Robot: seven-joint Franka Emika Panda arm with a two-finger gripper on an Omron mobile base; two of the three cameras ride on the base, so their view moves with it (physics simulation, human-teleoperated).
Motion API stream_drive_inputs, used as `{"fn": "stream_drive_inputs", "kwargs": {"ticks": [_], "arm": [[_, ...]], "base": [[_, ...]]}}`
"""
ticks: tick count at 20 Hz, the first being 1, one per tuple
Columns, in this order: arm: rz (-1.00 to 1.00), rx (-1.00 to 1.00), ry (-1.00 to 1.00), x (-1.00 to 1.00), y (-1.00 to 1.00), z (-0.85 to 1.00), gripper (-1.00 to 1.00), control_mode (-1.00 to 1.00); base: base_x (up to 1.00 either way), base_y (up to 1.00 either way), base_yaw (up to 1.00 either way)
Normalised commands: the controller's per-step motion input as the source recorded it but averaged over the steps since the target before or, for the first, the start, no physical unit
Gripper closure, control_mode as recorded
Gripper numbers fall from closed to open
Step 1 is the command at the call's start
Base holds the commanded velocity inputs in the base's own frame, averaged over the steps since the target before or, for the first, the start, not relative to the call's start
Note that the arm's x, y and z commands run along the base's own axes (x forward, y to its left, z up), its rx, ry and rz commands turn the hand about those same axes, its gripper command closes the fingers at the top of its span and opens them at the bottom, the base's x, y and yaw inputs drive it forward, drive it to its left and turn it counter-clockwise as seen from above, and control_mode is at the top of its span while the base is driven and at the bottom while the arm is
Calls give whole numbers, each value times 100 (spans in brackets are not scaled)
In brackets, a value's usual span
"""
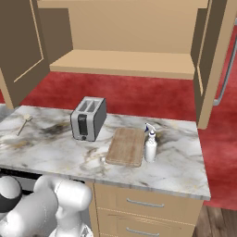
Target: Grab the spray bottle from the cabinet, then place it next to the cutting board for sanitizing. Then grab the dish brush from the countertop next to the sink and place it next to the cutting board.
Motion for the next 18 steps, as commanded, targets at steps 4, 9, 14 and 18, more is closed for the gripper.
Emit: {"fn": "stream_drive_inputs", "kwargs": {"ticks": [4, 9, 14, 18], "arm": [[0, 0, 12, 81, 41, -39, -100, -100], [0, -3, 11, 56, 47, -24, -100, -100], [-1, -11, 7, 32, 44, -14, -100, -100], [-12, -14, 0, 3, 44, -14, -100, -100]], "base": [[0, 0, 0], [0, 0, 0], [0, 0, 0], [0, 0, 0]]}}
